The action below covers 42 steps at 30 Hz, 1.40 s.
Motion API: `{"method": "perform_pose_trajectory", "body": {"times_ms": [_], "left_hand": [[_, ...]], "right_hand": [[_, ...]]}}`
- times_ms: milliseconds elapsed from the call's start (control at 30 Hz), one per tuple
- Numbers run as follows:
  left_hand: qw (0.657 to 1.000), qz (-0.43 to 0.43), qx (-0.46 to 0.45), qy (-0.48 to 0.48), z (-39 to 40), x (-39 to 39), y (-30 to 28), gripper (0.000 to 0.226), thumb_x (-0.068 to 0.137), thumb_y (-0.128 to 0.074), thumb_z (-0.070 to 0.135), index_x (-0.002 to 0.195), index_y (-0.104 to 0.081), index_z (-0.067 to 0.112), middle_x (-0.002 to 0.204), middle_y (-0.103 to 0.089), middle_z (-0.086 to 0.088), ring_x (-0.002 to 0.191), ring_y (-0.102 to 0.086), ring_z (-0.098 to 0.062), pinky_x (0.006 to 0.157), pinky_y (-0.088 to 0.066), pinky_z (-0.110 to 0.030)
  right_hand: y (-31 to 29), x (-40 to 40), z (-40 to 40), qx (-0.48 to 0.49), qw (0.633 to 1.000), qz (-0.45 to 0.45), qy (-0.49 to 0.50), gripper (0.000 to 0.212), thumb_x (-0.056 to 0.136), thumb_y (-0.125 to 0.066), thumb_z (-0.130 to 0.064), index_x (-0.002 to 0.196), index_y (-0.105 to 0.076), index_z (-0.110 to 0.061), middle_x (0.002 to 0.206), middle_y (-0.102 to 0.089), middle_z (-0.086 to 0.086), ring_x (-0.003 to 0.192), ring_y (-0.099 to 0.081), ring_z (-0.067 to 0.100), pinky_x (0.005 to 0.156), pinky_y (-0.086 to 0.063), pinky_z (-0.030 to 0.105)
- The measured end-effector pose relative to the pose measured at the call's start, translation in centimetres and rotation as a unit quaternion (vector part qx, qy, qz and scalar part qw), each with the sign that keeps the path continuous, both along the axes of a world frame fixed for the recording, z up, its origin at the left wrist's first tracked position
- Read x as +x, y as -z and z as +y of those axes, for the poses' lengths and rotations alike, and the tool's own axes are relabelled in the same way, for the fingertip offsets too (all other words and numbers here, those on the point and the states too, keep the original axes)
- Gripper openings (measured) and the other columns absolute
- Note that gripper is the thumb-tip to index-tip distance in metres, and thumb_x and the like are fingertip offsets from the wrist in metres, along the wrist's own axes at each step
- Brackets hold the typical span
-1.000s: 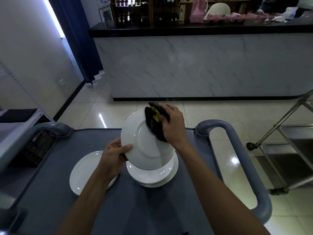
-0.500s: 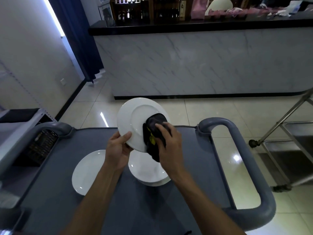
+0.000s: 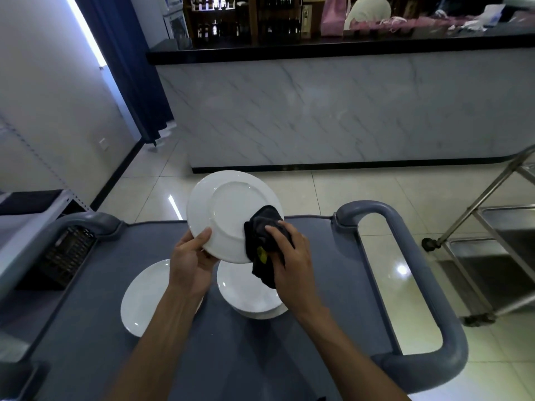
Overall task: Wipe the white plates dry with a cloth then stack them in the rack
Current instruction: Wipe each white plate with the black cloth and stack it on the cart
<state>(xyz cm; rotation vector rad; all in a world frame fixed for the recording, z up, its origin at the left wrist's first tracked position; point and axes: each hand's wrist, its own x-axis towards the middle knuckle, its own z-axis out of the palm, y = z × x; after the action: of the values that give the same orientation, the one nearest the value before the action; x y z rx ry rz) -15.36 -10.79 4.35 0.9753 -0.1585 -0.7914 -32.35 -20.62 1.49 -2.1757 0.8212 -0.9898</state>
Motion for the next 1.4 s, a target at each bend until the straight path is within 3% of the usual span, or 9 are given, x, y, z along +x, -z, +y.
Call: {"method": "perform_pose_trajectory", "body": {"times_ms": [233, 400, 500, 567, 667, 800, 967, 1233, 1400], "left_hand": [[0.999, -0.022, 0.029, -0.005, 0.2, -0.1, -0.5, 0.024, 0.093, -0.057, 0.003, 0.112, -0.070, 0.008, 0.104, -0.077, -0.008, 0.090, -0.074, -0.020, 0.068, -0.061, -0.032], [0.966, -0.235, 0.103, -0.020, 0.0, -1.0, -0.6, 0.021, 0.090, -0.067, 0.001, 0.100, -0.074, 0.019, 0.094, -0.078, -0.001, 0.084, -0.074, -0.017, 0.066, -0.062, -0.033], [0.903, -0.396, 0.163, -0.034, -0.4, -1.3, -0.5, 0.025, 0.087, -0.074, 0.005, 0.088, -0.075, 0.030, 0.083, -0.077, 0.008, 0.078, -0.072, -0.012, 0.065, -0.060, -0.028], [0.825, -0.519, 0.221, -0.033, -0.7, -1.3, -0.2, 0.020, 0.085, -0.076, 0.007, 0.086, -0.075, 0.027, 0.074, -0.074, 0.009, 0.069, -0.068, -0.011, 0.059, -0.055, -0.024], [0.696, -0.668, 0.262, -0.006, -0.8, -1.4, 0.0, 0.005, 0.090, -0.071, 0.012, 0.087, -0.074, 0.008, 0.067, -0.067, -0.007, 0.059, -0.062, -0.029, 0.053, -0.054, -0.040], [0.592, -0.759, 0.268, 0.030, -0.6, -2.3, 0.3, 0.012, 0.088, -0.069, 0.007, 0.098, -0.075, 0.009, 0.066, -0.067, -0.012, 0.053, -0.061, -0.037, 0.050, -0.054, -0.043], [0.539, -0.798, 0.268, 0.042, -0.5, -3.0, 1.1, 0.021, 0.079, -0.077, 0.001, 0.096, -0.077, 0.013, 0.073, -0.074, -0.008, 0.054, -0.065, -0.036, 0.049, -0.057, -0.041], [0.499, -0.824, 0.266, 0.042, -0.1, -2.8, 3.2, 0.035, 0.063, -0.079, -0.008, 0.090, -0.077, 0.016, 0.070, -0.073, 0.000, 0.055, -0.068, -0.028, 0.043, -0.049, -0.029], [0.472, -0.838, 0.270, 0.051, 0.4, -2.9, 5.0, 0.029, 0.072, -0.067, -0.005, 0.093, -0.076, 0.013, 0.070, -0.070, -0.003, 0.054, -0.063, -0.029, 0.045, -0.046, -0.030]], "right_hand": [[-0.1, -1.0, -2.6, 0.040, 0.998, -0.003, 0.048, 0.040, 0.099, -0.057, -0.006, 0.136, -0.060, -0.019, 0.146, -0.047, 0.000, 0.130, -0.042, 0.020, 0.110, -0.033, 0.026], [-0.3, -2.1, -3.6, 0.043, 0.996, -0.015, 0.075, 0.038, 0.098, -0.059, -0.006, 0.133, -0.063, -0.018, 0.143, -0.051, 0.000, 0.129, -0.044, 0.020, 0.109, -0.032, 0.022], [-0.5, -2.8, -3.8, 0.041, 0.996, -0.030, 0.079, 0.037, 0.098, -0.060, -0.006, 0.132, -0.063, -0.017, 0.142, -0.051, 0.000, 0.129, -0.045, 0.017, 0.110, -0.035, 0.025], [-0.7, -3.3, -3.8, 0.046, 0.995, -0.041, 0.079, 0.037, 0.097, -0.060, -0.005, 0.132, -0.064, -0.016, 0.141, -0.051, 0.001, 0.130, -0.045, 0.017, 0.112, -0.036, 0.030], [-0.9, -4.2, -3.8, 0.036, 0.995, -0.049, 0.084, 0.036, 0.096, -0.061, -0.003, 0.131, -0.064, -0.014, 0.141, -0.052, 0.002, 0.131, -0.043, 0.012, 0.112, -0.036, 0.028], [-1.0, -4.9, -3.7, 0.035, 0.994, -0.048, 0.087, 0.036, 0.096, -0.061, -0.003, 0.131, -0.064, -0.012, 0.139, -0.054, 0.003, 0.128, -0.046, 0.017, 0.110, -0.038, 0.030], [-0.8, -5.1, -3.5, 0.036, 0.995, -0.035, 0.090, 0.036, 0.096, -0.061, -0.002, 0.131, -0.064, -0.011, 0.139, -0.054, 0.006, 0.128, -0.048, 0.023, 0.110, -0.038, 0.033], [0.1, -5.1, -3.5, 0.043, 0.995, -0.011, 0.091, 0.037, 0.095, -0.062, -0.001, 0.130, -0.065, -0.012, 0.140, -0.053, 0.005, 0.129, -0.046, 0.023, 0.111, -0.033, 0.024], [0.2, -5.0, -4.0, 0.042, 0.994, -0.012, 0.098, 0.037, 0.095, -0.061, -0.002, 0.130, -0.065, -0.014, 0.140, -0.053, 0.003, 0.129, -0.046, 0.022, 0.108, -0.028, 0.015]]}}
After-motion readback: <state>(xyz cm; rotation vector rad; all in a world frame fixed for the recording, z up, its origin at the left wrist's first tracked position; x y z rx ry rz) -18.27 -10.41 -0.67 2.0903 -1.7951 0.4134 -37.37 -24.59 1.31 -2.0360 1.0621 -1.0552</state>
